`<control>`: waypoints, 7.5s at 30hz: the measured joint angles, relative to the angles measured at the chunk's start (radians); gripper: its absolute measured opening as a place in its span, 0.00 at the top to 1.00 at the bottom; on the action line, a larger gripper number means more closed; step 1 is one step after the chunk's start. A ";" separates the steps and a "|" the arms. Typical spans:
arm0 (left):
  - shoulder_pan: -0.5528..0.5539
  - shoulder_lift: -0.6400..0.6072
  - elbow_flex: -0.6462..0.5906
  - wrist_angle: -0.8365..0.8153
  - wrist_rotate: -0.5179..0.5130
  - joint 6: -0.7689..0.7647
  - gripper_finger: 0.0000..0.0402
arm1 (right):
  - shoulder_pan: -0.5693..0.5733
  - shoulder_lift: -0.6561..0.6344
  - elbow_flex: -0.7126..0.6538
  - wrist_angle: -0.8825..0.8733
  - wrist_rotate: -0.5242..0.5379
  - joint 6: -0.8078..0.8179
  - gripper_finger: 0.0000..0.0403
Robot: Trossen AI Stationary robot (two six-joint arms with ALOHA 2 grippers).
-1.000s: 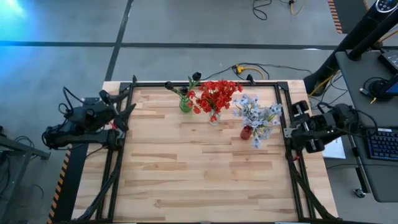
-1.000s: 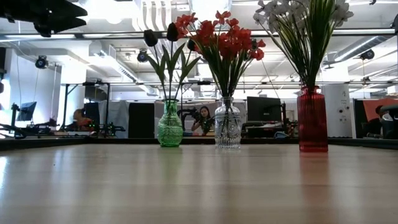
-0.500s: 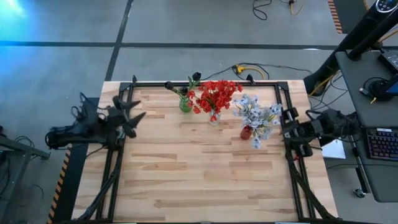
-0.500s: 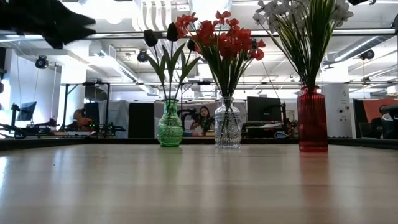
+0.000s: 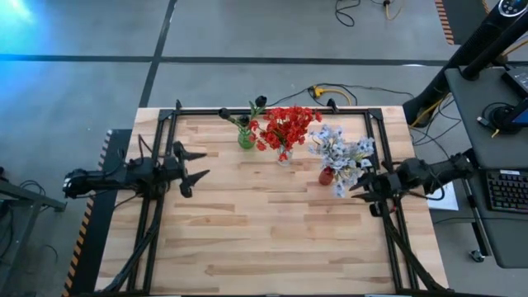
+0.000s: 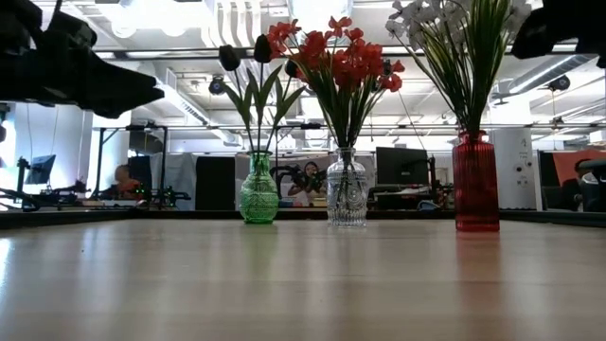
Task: Sort flowers into vase by color
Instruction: Return to Home Position
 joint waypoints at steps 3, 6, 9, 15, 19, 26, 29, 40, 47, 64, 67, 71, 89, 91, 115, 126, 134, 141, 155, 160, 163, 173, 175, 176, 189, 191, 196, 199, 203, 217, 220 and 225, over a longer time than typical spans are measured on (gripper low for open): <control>0.000 0.000 -0.002 0.005 -0.006 0.003 0.35 | 0.000 0.000 0.000 -0.013 0.004 -0.023 0.80; 0.000 0.002 -0.002 0.003 -0.007 0.032 0.35 | 0.000 0.000 0.000 -0.004 0.027 0.095 0.80; 0.000 0.008 -0.003 0.010 -0.008 0.025 0.35 | 0.000 0.007 0.000 -0.007 0.027 0.255 0.79; 0.000 0.010 0.002 0.013 -0.008 -0.031 0.35 | 0.000 0.020 0.000 -0.013 0.027 0.367 0.77; 0.000 0.010 0.003 0.013 -0.009 -0.031 0.35 | 0.000 0.019 0.000 -0.012 0.027 0.367 0.77; 0.000 0.010 0.003 0.014 -0.009 -0.031 0.35 | 0.000 0.019 0.000 -0.012 0.027 0.367 0.81; 0.000 0.010 0.003 0.014 -0.010 -0.031 0.35 | 0.000 0.019 0.000 -0.012 0.027 0.367 0.82; 0.000 0.010 0.003 0.015 -0.010 -0.031 0.35 | 0.000 0.019 0.000 -0.012 0.028 0.367 0.79; 0.000 0.010 0.004 0.015 -0.010 -0.031 0.35 | 0.000 0.019 0.000 -0.012 0.028 0.367 0.77; 0.000 0.010 0.004 0.015 -0.010 -0.031 0.35 | 0.000 0.020 0.000 -0.012 0.028 0.367 0.83; 0.000 0.010 0.004 0.015 -0.010 -0.031 0.35 | 0.000 0.020 0.000 -0.012 0.028 0.367 0.83; 0.000 0.010 0.004 0.015 -0.010 -0.031 0.35 | 0.000 0.020 0.000 -0.012 0.028 0.367 0.83; 0.000 0.010 0.004 0.015 -0.010 -0.031 0.35 | 0.000 0.020 0.000 -0.012 0.028 0.367 0.83; 0.000 0.010 0.004 0.015 -0.010 -0.031 0.35 | 0.000 0.020 0.000 -0.012 0.028 0.367 0.83; 0.000 0.010 0.004 0.015 -0.010 -0.031 0.35 | 0.000 0.020 0.000 -0.012 0.028 0.367 0.83; 0.000 0.010 0.004 0.015 -0.010 -0.031 0.35 | 0.000 0.020 0.000 -0.012 0.028 0.367 0.83; 0.000 0.010 0.004 0.015 -0.010 -0.031 0.35 | 0.000 0.020 0.000 -0.012 0.028 0.367 0.83; 0.000 0.010 0.004 0.015 -0.010 -0.031 0.35 | 0.000 0.020 0.000 -0.012 0.028 0.367 0.83; 0.000 0.010 0.004 0.015 -0.010 -0.031 0.35 | 0.000 0.020 0.000 -0.012 0.028 0.367 0.83; 0.000 0.010 0.004 0.015 -0.010 -0.031 0.35 | 0.000 0.020 0.000 -0.012 0.028 0.367 0.83; 0.000 0.010 0.004 0.015 -0.010 -0.031 0.35 | 0.000 0.020 0.000 -0.012 0.028 0.367 0.83; 0.000 0.010 0.004 0.015 -0.010 -0.031 0.35 | 0.000 0.020 0.000 -0.012 0.028 0.367 0.83; 0.000 0.010 0.004 0.015 -0.010 -0.031 0.35 | 0.000 0.020 0.000 -0.012 0.028 0.367 0.83; 0.000 0.010 0.004 0.015 -0.010 -0.031 0.35 | 0.000 0.020 0.000 -0.012 0.028 0.367 0.83; 0.000 0.010 0.004 0.015 -0.010 -0.031 0.35 | 0.000 0.020 0.000 -0.012 0.028 0.367 0.83; 0.000 0.010 0.004 0.015 -0.010 -0.031 0.35 | 0.000 0.020 0.000 -0.012 0.028 0.367 0.83; 0.000 0.010 0.004 0.015 -0.010 -0.031 0.35 | 0.000 0.020 0.000 -0.012 0.028 0.367 0.83; 0.000 0.010 0.004 0.015 -0.010 -0.031 0.35 | 0.000 0.020 0.000 -0.012 0.028 0.367 0.83; 0.000 0.010 0.004 0.015 -0.010 -0.031 0.35 | 0.000 0.020 0.000 -0.012 0.028 0.367 0.83; 0.000 0.010 0.004 0.015 -0.010 -0.031 0.35 | 0.000 0.020 0.000 -0.012 0.028 0.367 0.83; 0.000 0.010 0.004 0.015 -0.010 -0.031 0.35 | 0.000 0.020 0.000 -0.012 0.028 0.367 0.83; 0.000 0.010 0.004 0.015 -0.010 -0.031 0.35 | 0.000 0.020 0.000 -0.012 0.028 0.367 0.83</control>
